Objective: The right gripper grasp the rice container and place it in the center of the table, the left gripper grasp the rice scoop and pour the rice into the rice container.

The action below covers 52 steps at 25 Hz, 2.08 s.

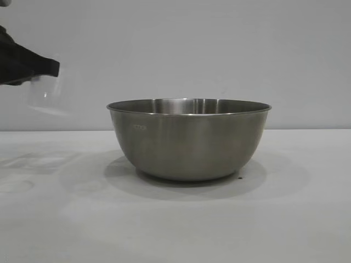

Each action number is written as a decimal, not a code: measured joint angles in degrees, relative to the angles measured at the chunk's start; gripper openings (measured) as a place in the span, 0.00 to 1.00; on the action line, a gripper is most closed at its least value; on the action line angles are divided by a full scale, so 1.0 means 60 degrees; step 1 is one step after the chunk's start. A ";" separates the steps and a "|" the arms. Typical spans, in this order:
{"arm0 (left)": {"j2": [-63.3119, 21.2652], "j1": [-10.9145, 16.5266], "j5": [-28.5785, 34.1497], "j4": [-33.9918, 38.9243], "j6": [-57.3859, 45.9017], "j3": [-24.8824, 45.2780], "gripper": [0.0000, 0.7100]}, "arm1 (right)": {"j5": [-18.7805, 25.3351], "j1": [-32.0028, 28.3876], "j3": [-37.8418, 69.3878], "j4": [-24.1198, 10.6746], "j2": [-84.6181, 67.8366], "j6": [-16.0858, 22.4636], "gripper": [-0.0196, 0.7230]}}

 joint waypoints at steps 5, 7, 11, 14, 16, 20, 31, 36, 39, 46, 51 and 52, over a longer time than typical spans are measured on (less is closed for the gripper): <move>0.0371 0.0000 0.0000 0.0014 -0.0440 0.0044 0.00 | 0.0000 0.0000 0.0000 0.0000 0.0000 0.0000 0.79; 0.0388 0.0000 0.0000 0.0020 -0.0602 0.0174 0.00 | 0.0000 0.0000 0.0000 0.0000 0.0000 0.0000 0.79; 0.0447 0.0000 0.0000 0.0020 -0.0660 0.0373 0.21 | 0.0000 0.0000 0.0000 0.0000 0.0000 0.0000 0.79; 0.0447 0.0000 -0.0018 0.0020 -0.0678 0.0483 0.38 | 0.0000 0.0000 0.0000 0.0000 0.0000 0.0000 0.79; 0.0447 0.0000 -0.0018 0.0020 -0.0678 0.0569 0.42 | 0.0000 0.0000 0.0000 0.0000 0.0000 0.0000 0.79; 0.0447 0.0000 -0.0018 0.0036 -0.0904 0.0992 0.48 | 0.0000 0.0000 0.0000 0.0000 0.0000 0.0000 0.79; -0.1106 0.0000 -0.0018 0.0841 -0.1155 0.2525 0.46 | 0.0000 0.0000 0.0000 0.0000 0.0000 0.0000 0.79; -0.2335 0.0000 0.0433 0.1280 -0.1155 0.2669 0.46 | 0.0000 0.0000 0.0000 0.0000 0.0000 0.0000 0.79; -0.3136 0.0000 0.1346 0.1619 -0.1248 0.2704 0.46 | 0.0000 0.0000 0.0000 0.0000 0.0000 0.0000 0.79; -0.5330 0.0000 0.3835 0.1767 -0.1795 0.2757 0.46 | 0.0000 0.0000 0.0000 0.0000 0.0000 0.0000 0.79; -0.6691 0.0000 0.5546 0.2068 -0.2916 0.2800 0.46 | 0.0000 0.0000 0.0000 0.0000 0.0000 0.0000 0.79; -0.6953 0.0000 0.5917 0.2275 -0.3171 0.2822 0.46 | 0.0000 0.0000 0.0000 0.0000 0.0000 0.0000 0.79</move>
